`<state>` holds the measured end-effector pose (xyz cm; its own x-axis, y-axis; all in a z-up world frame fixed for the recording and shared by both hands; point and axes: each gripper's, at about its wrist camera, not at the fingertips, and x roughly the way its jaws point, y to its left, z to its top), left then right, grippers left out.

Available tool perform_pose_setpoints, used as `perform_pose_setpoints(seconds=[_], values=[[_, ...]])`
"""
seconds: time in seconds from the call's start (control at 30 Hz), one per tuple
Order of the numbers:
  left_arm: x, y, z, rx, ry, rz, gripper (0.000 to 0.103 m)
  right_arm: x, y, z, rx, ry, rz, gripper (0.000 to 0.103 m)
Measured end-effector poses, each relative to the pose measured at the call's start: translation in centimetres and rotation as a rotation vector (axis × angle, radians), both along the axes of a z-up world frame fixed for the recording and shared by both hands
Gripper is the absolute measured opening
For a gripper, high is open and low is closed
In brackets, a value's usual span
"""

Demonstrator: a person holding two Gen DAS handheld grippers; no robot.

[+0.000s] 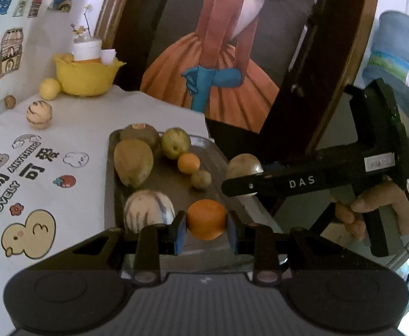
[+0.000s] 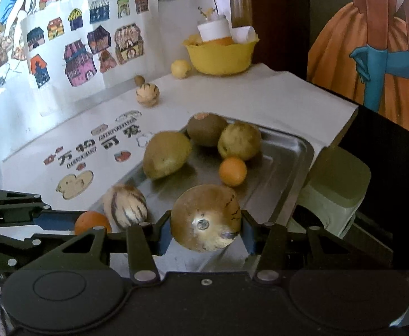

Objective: Organize fruits
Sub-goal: 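Carry the orange and brown melon in both tools over the tray, then open both tools to release the orange and brown melon into the tray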

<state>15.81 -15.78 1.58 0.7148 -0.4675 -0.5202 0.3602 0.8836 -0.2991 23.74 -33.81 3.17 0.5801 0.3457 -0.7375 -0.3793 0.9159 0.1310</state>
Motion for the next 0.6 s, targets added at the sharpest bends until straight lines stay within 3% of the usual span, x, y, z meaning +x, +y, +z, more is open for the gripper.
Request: perform_pose_setpoints(seconds=[0.6], values=[[0.7, -1.0, -2.1, 0.093, 0.062, 0.021, 0.033, 0.6, 1.0, -2.9, -0.022, 0.008, 0.012, 0.051]])
